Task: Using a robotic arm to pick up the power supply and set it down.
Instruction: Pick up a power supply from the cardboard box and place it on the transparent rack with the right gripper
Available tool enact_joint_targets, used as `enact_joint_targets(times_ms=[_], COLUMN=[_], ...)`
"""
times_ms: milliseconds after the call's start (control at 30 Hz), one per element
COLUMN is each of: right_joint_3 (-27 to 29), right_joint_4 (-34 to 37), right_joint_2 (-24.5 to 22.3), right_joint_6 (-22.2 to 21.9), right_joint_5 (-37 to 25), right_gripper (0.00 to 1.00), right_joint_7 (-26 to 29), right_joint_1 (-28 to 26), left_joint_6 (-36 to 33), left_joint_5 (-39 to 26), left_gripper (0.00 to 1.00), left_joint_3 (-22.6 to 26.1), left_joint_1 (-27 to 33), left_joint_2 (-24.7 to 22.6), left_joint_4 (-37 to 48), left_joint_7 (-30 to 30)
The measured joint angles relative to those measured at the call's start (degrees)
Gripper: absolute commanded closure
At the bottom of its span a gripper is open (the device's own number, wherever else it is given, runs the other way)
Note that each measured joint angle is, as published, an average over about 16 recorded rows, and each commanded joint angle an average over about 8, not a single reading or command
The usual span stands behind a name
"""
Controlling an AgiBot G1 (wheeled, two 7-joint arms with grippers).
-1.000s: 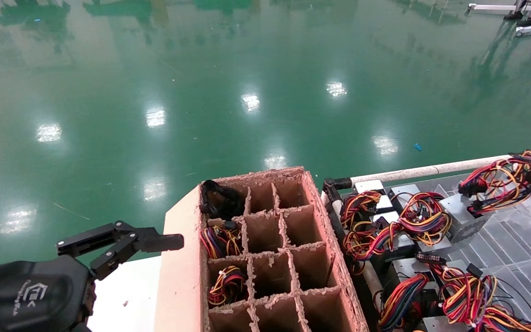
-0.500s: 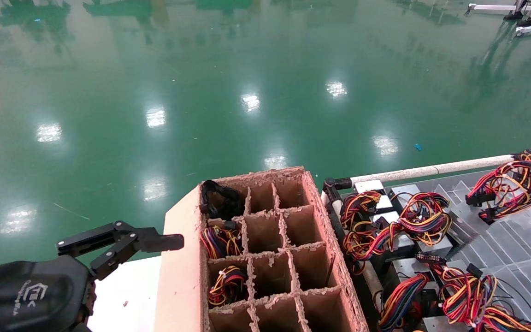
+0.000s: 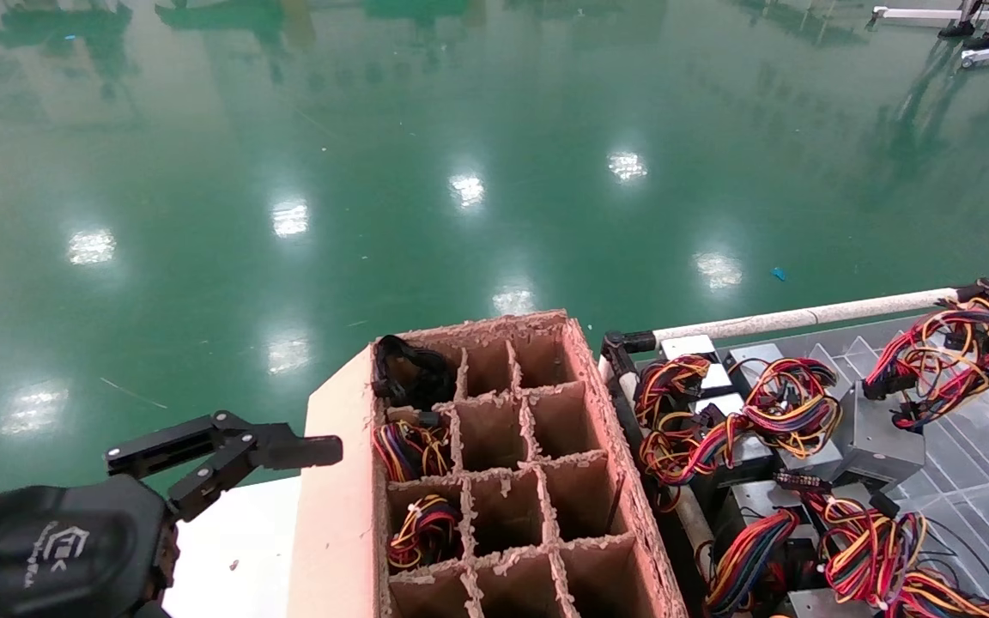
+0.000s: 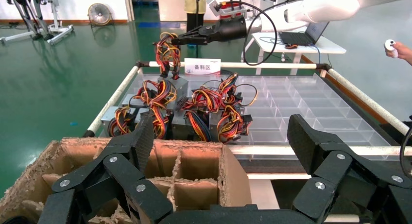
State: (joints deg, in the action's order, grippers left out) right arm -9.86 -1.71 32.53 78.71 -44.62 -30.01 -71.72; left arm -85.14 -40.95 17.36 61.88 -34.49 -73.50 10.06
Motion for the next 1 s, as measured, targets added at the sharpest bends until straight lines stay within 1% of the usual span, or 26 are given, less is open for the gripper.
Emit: enact_joint_targets(times_ms=[333, 667, 1000], right_joint_3=[-1.0, -1.9, -2.2], right_joint_4=[-0.7, -1.1, -0.3], right_joint_2=[-0.8, -3.4, -5.0], right_joint_6=[2.3, 6.1, 7.2], right_joint_5=[-1.4, -2.9, -3.3], right_gripper=[1.00, 1.00, 1.00], right_joint_7=[-1.3, -3.5, -5.2], right_joint_1=[-0.5, -0.7, -0.9], left_joint_6=[0.0, 0.0, 0.0], left_joint_5=[0.0, 0.0, 0.1], left_gripper=[0.00, 0.00, 0.00], left_joint_3=[0.0, 0.1, 0.1], left_joint_1=[0.0, 0.0, 0.0], left_joint_2=[0.0, 0.0, 0.0], left_joint_4=[0.0, 0.0, 0.0], left_joint_7=[0.0, 0.0, 0.0])
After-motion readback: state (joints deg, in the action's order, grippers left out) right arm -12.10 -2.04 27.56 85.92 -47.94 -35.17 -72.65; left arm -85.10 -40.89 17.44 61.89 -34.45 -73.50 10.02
